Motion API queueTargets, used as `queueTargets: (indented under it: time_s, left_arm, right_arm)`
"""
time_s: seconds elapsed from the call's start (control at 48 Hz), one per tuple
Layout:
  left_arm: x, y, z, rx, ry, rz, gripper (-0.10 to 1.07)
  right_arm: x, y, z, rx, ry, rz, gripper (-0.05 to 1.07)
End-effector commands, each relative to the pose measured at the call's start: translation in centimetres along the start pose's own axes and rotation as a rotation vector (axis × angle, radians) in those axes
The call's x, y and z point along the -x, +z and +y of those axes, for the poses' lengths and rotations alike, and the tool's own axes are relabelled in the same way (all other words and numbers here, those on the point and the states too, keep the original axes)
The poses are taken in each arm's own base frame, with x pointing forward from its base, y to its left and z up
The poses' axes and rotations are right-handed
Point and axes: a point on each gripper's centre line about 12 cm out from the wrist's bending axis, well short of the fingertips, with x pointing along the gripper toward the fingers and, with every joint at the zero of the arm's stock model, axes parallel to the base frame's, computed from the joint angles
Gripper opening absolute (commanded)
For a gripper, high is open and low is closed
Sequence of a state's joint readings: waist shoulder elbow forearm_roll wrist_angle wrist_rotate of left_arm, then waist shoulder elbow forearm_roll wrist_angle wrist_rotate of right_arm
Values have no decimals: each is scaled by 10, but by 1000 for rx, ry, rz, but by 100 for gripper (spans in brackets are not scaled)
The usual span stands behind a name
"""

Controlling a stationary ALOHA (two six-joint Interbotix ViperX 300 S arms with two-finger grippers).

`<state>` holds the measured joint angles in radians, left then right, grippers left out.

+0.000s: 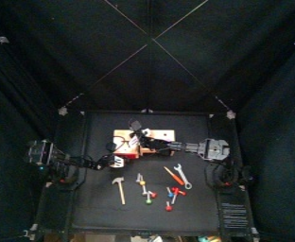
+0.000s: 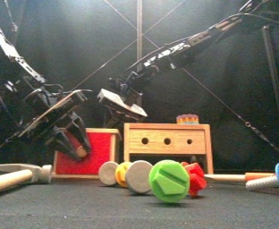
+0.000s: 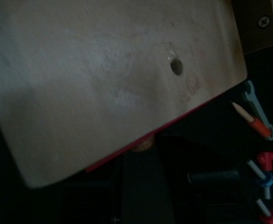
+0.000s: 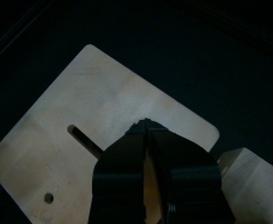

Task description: Grab nail

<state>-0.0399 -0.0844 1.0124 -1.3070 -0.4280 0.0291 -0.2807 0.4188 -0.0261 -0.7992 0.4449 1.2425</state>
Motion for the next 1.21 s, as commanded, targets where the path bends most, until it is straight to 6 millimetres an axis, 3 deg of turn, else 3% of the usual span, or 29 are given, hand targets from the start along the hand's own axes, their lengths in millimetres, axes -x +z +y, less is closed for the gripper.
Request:
queueTargets:
  time_s: [0.0, 0.479, 1.188]
  left_arm:
    - [4, -6, -6, -5, -20, 15, 59]
    - [16, -32, -15, 6, -43, 77, 59]
    - [28, -56, -27, 6, -74, 140, 59]
  right_arm:
    - [8, 13, 1, -17, 6, -24, 26]
    - [10, 15, 1, -30, 10, -25, 26]
    - [10, 15, 0, -35, 7, -22, 26]
